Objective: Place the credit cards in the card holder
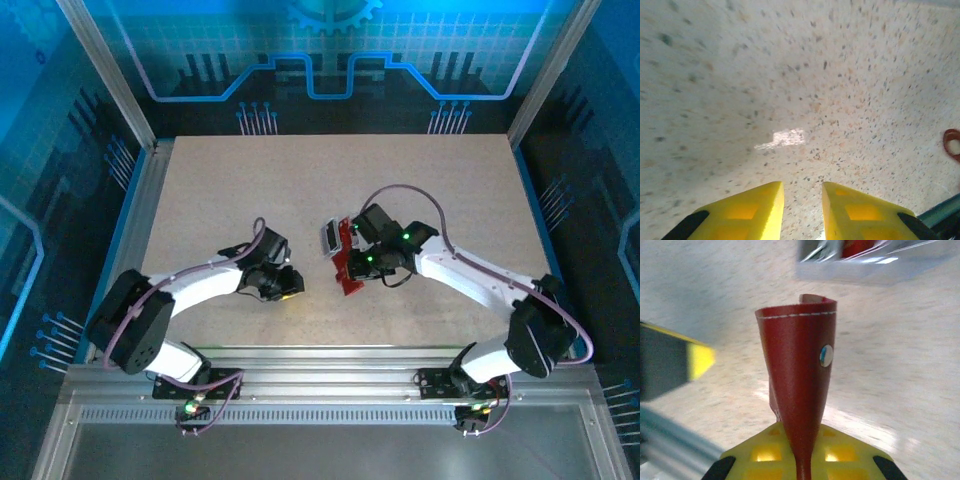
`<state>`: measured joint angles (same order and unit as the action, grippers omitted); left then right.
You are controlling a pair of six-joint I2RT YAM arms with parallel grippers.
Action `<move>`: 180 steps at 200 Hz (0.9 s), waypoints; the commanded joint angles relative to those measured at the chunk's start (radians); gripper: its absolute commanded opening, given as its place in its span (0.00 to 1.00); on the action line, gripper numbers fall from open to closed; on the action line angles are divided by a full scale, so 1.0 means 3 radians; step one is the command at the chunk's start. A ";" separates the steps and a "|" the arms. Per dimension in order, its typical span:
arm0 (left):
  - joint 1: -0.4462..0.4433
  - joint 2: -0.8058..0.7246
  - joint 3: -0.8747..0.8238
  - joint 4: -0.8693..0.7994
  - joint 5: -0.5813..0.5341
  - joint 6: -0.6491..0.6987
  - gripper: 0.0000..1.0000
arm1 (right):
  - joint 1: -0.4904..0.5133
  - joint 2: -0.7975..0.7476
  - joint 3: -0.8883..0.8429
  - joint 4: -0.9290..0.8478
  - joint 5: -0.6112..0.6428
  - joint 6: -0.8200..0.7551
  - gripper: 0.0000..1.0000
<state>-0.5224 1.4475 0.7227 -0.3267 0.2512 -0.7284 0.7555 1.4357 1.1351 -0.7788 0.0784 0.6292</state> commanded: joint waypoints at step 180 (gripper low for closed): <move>-0.0471 -0.0049 0.0386 -0.0353 -0.0065 0.0123 0.42 | -0.0067 0.0329 -0.0088 -0.0205 0.0053 -0.0337 0.52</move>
<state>-0.5884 1.3636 0.7841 -0.4614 0.2058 -0.6998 0.7876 1.5661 1.2095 -0.8349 0.1623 0.5877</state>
